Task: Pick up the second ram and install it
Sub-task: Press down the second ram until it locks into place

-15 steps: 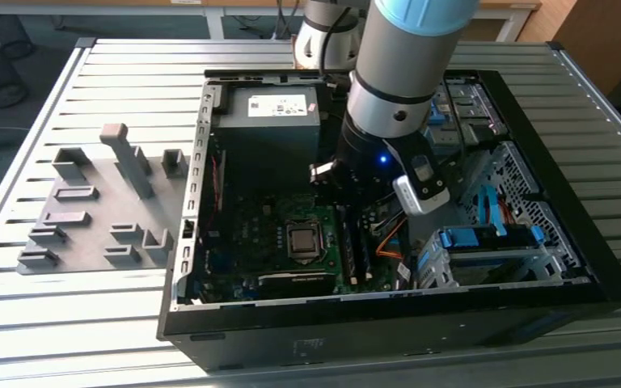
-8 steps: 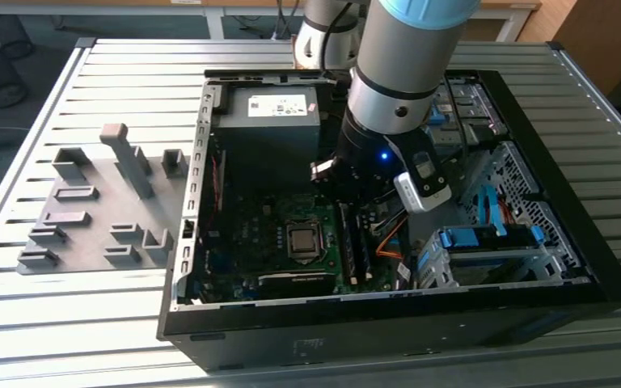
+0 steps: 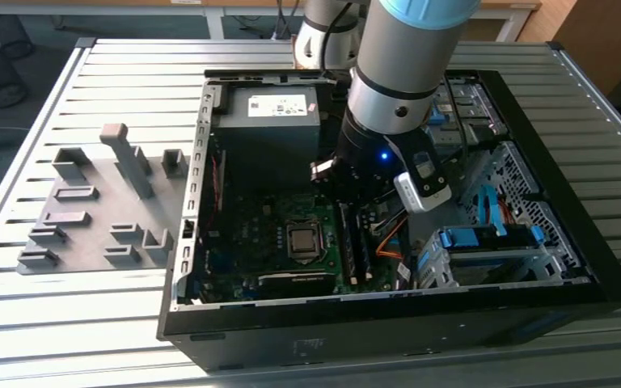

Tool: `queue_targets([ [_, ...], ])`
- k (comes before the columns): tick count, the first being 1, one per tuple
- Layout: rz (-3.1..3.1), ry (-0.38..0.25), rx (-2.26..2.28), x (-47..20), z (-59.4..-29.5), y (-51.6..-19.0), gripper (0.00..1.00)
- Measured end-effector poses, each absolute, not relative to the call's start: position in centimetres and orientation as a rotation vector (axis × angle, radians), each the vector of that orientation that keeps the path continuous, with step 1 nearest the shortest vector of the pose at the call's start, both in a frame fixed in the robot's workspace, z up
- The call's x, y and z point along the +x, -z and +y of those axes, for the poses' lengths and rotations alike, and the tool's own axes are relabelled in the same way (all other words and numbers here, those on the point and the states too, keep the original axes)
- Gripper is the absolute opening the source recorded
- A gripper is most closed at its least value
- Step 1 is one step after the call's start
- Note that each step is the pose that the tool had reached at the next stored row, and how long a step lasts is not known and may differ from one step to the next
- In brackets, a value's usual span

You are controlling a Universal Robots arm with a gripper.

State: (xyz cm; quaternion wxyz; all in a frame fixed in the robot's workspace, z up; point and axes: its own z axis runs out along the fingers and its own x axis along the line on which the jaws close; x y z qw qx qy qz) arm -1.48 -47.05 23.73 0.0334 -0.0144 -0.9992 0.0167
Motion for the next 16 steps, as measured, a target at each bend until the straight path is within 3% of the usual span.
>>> queue_targets([
  [16,-3.074,-0.051,-0.044,-1.43,-47.05,-22.83,0.11],
])
